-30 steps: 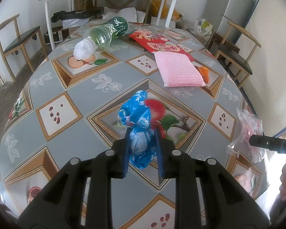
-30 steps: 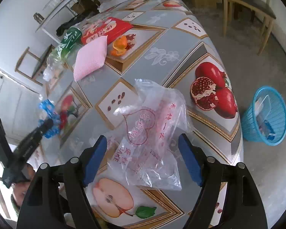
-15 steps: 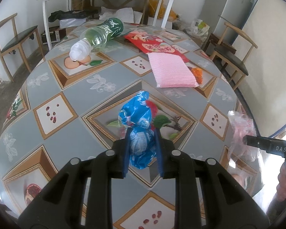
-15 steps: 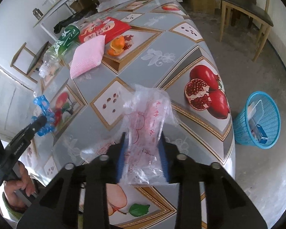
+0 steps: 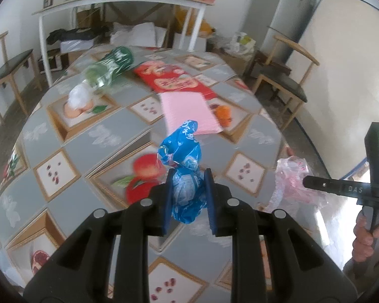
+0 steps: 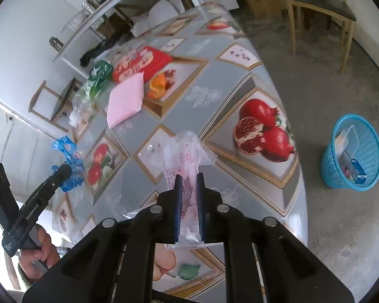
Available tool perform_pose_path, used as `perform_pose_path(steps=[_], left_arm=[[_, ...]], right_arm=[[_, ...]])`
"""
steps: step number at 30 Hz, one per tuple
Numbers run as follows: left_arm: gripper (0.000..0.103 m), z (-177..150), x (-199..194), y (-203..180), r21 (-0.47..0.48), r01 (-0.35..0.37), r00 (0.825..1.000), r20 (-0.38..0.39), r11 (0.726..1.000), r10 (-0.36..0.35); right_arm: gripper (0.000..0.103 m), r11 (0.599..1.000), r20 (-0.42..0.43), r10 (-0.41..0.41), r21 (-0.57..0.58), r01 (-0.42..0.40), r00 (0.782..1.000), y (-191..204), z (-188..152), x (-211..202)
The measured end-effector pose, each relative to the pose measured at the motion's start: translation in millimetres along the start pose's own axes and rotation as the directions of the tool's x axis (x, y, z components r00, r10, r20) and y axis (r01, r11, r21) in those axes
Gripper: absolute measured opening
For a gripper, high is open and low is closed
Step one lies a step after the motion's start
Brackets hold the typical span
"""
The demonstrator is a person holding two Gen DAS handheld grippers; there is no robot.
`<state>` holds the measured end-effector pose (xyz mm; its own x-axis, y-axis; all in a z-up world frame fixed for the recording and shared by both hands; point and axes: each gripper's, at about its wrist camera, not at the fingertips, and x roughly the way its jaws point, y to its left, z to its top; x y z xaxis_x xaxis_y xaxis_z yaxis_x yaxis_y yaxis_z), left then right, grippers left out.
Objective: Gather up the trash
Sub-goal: 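Carry the wrapper and plastic bag to the wastebasket and open both grippers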
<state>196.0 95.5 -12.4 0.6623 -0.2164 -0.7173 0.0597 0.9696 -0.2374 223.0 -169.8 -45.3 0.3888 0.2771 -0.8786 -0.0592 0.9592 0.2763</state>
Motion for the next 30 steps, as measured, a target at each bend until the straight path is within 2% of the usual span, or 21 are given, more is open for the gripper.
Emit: perform_pose_path(steps=[11, 15, 17, 21, 24, 26, 27, 28, 30], left_arm=[[0.021, 16, 6, -67, 0.105, 0.100, 0.995, -0.026, 0.989, -0.098], [0.021, 22, 10, -100, 0.163, 0.143, 0.990, -0.040, 0.976, -0.139], [0.021, 26, 14, -124, 0.199, 0.188, 0.982, -0.063, 0.962, -0.179], [0.021, 36, 33, -178, 0.263, 0.303, 0.951, -0.143, 0.916, -0.274], [0.021, 43, 57, -227, 0.296, 0.388, 0.917, -0.225, 0.873, -0.331], [0.021, 46, 80, -267, 0.306, 0.462, 0.876, -0.306, 0.833, -0.373], [0.021, 45, 88, -279, 0.306, 0.476, 0.866, -0.328, 0.825, -0.378], [0.021, 44, 105, -302, 0.302, 0.508, 0.841, -0.377, 0.807, -0.389], [0.021, 40, 129, -330, 0.304, 0.527, 0.819, -0.433, 0.794, -0.378]], right_arm=[[0.008, 0.992, 0.121, 0.059, 0.101, -0.071, 0.991, -51, -10, -41], [0.008, 0.983, 0.186, 0.058, 0.161, -0.088, 0.981, -82, -15, -65], [0.008, 0.976, 0.231, 0.040, 0.200, -0.088, 0.972, -101, -19, -80], [0.008, 0.949, 0.328, -0.056, 0.312, -0.052, 0.943, -154, -28, -117], [0.008, 0.900, 0.373, -0.159, 0.435, -0.020, 0.914, -208, -41, -143], [0.008, 0.861, 0.372, -0.212, 0.509, -0.008, 0.904, -244, -48, -151], [0.008, 0.842, 0.368, -0.228, 0.540, -0.007, 0.901, -260, -52, -153], [0.008, 0.817, 0.357, -0.253, 0.576, 0.001, 0.899, -281, -55, -153], [0.008, 0.774, 0.331, -0.284, 0.633, 0.012, 0.900, -312, -60, -149]])
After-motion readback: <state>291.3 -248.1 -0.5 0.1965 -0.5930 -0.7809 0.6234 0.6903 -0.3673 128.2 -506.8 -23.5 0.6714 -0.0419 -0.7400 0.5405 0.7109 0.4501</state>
